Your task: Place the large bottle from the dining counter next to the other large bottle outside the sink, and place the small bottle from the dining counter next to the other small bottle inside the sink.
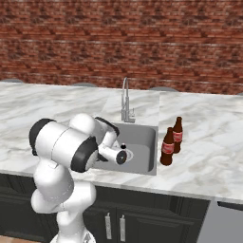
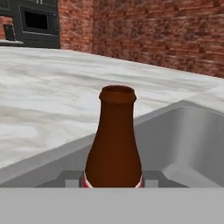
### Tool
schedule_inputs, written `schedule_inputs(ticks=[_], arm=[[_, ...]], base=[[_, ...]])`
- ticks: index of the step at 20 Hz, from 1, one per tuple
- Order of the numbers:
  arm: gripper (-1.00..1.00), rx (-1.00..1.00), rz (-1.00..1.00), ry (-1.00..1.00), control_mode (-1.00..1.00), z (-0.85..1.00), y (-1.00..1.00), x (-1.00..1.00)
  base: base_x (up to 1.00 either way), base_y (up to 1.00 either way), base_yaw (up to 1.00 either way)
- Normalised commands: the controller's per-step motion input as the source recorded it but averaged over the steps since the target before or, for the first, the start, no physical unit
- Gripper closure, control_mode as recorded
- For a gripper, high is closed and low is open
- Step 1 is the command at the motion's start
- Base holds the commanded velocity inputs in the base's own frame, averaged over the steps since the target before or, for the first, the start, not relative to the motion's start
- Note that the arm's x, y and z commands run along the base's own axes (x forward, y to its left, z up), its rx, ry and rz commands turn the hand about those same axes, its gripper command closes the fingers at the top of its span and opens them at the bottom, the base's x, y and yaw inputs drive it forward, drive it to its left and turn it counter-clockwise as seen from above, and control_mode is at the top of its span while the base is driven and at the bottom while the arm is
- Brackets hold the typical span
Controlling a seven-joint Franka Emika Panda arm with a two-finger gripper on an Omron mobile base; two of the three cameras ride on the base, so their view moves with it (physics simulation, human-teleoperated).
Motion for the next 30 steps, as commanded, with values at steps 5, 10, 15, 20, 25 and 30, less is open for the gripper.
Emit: schedule_inputs(ticks=[5,10,15,20,25,30], arm=[[-1.0,0.0,0.03,0.0,-1.0,-0.31,-0.09,0.14],[-1.0,0.0,0.02,0.0,-1.0,-0.08,-0.18,0.11],[-1.0,0.02,0.03,0.0,-1.0,0.31,-0.1,0.19],[-1.0,0.05,0.02,0.0,-1.0,0.4,0.0,0.15],[-1.0,0.02,0.0,0.0,-1.0,0.13,0.2,0.02],[-1.0,0.0,0.0,0.0,-1.0,0.0,0.47,0.0]], base=[[0.0,0.0,0.0],[0.0,0.0,0.0],[0.0,0.0,0.0],[0.0,0.0,0.0],[0.0,0.0,0.0],[0.0,0.0,0.0]])
